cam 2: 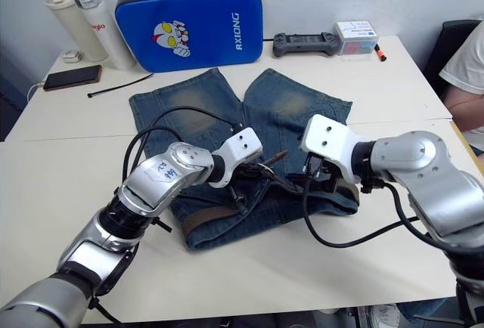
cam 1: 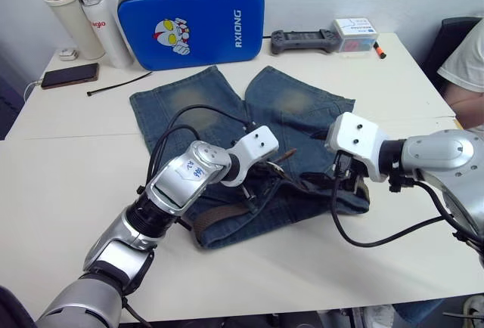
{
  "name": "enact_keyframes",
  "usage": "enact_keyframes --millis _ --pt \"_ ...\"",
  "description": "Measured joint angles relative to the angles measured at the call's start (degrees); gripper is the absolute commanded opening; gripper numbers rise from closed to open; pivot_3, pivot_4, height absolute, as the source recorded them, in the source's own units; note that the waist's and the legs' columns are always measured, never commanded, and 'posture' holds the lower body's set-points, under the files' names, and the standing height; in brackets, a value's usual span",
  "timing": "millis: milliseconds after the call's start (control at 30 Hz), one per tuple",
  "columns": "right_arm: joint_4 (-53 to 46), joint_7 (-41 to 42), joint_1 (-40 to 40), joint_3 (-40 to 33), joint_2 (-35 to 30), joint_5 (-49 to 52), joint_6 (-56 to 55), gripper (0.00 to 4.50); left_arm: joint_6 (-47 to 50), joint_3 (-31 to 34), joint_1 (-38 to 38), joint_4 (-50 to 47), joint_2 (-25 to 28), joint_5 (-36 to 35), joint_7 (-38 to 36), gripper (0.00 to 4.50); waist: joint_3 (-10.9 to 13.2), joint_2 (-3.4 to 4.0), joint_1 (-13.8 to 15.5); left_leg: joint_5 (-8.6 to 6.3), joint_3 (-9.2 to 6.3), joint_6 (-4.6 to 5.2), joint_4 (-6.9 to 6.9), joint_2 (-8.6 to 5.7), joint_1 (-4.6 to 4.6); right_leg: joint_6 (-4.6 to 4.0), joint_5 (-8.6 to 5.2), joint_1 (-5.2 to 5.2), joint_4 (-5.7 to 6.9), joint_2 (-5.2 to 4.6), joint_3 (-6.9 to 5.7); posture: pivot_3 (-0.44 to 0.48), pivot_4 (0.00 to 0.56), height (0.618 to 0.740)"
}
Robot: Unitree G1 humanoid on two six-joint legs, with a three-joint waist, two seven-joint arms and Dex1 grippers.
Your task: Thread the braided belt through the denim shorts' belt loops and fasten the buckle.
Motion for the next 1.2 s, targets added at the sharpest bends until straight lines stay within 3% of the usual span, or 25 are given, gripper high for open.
enact_keyframes --millis 233,267,333,567,600,767,833,933,967,1033,1200 --pt "10.06 1.85 -2.63 6.55 3.14 -8.80 -13.99 4.42 -2.88 -0.17 0.29 -0.09 -0.18 0.52 -0.35 0.00 0.00 0.00 -0.03 0.00 0.00 0.00 0.03 0.00 -0.01 0.00 0.00 0.00 0.02 0.00 -0.01 0.000 0.150 0.740" --pt "11.91 2.18 -3.83 7.73 4.65 -10.57 -16.53 4.19 -3.26 -0.19 0.30 -0.10 -0.24 0.64 -0.44 0.00 0.00 0.00 -0.06 0.00 0.00 0.00 0.03 0.00 0.00 0.00 0.00 0.00 0.02 0.01 -0.01 0.000 0.150 0.740" --pt "13.35 2.44 -4.52 8.64 5.91 -12.18 -18.91 3.63 -3.70 -0.20 0.30 -0.11 -0.35 0.85 -0.53 0.00 0.00 0.00 -0.07 0.00 -0.01 0.00 0.03 0.01 -0.01 0.00 0.00 -0.01 0.02 0.01 -0.01 0.000 0.150 0.740" --pt "14.78 3.73 -5.36 9.85 8.75 -15.41 -22.06 0.41 -3.90 -0.13 0.30 -0.09 -0.54 1.35 -0.89 0.00 0.00 0.00 -0.03 0.00 -0.02 0.00 0.04 0.00 -0.01 0.00 0.00 -0.01 0.03 0.01 -0.02 0.000 0.150 0.740" --pt "14.84 4.15 -5.35 9.89 8.79 -15.72 -22.31 0.02 -3.86 0.11 0.30 -0.07 -0.50 1.55 -0.79 0.44 0.00 0.00 -0.06 0.00 -0.02 0.00 0.04 0.00 -0.01 0.00 0.00 -0.01 0.03 0.02 -0.02 0.000 0.150 0.740" --pt "16.01 4.29 -5.37 9.78 8.57 -18.63 -26.54 0.00 1.30 7.00 0.94 -1.43 -1.66 -3.34 -2.92 2.64 0.00 0.00 -0.12 0.00 -0.02 0.00 0.04 0.01 -0.01 0.00 0.00 -0.02 0.05 0.02 -0.03 0.000 0.150 0.740" --pt "17.03 4.29 -5.37 9.75 7.86 -19.53 -27.95 0.00 2.75 8.36 0.94 -3.06 -0.16 -4.85 -4.35 3.26 0.00 0.00 -0.19 0.00 -0.02 0.00 0.03 0.02 0.00 0.00 0.00 -0.02 0.06 0.03 -0.02 0.000 0.150 0.740" --pt "20.53 4.39 -5.57 8.84 5.23 -21.44 -34.24 0.00 6.28 12.92 1.66 -6.18 7.99 -9.40 -9.27 4.26 0.00 0.01 -0.70 0.01 0.00 -0.03 -0.03 0.04 0.03 0.00 0.00 -0.07 0.06 0.08 -0.03 0.000 0.150 0.740" --pt "21.74 4.62 -5.76 7.95 4.27 -21.56 -36.48 0.00 7.18 15.18 2.17 -6.18 10.57 -10.53 -10.45 4.47 0.00 0.02 -0.84 0.02 -0.01 -0.04 -0.06 0.04 0.04 -0.01 0.00 -0.08 0.06 0.09 -0.03 0.000 0.150 0.740" --pt "23.55 5.15 -6.77 6.45 2.70 -21.87 -39.79 0.00 7.75 18.01 2.90 -6.11 13.49 -11.59 -11.60 4.47 0.01 0.02 -0.89 0.02 -0.01 -0.03 -0.05 0.03 0.04 -0.01 -0.01 -0.07 0.04 0.08 -0.05 0.000 0.150 0.740" --pt "27.26 6.58 -9.43 3.81 0.66 -22.04 -46.63 0.00 7.68 18.38 3.89 -6.11 14.00 -13.34 -12.08 4.47 0.01 0.01 -0.10 0.01 -0.03 -0.02 0.03 0.01 0.01 -0.01 0.00 -0.01 0.01 0.03 -0.03 0.000 0.150 0.740"
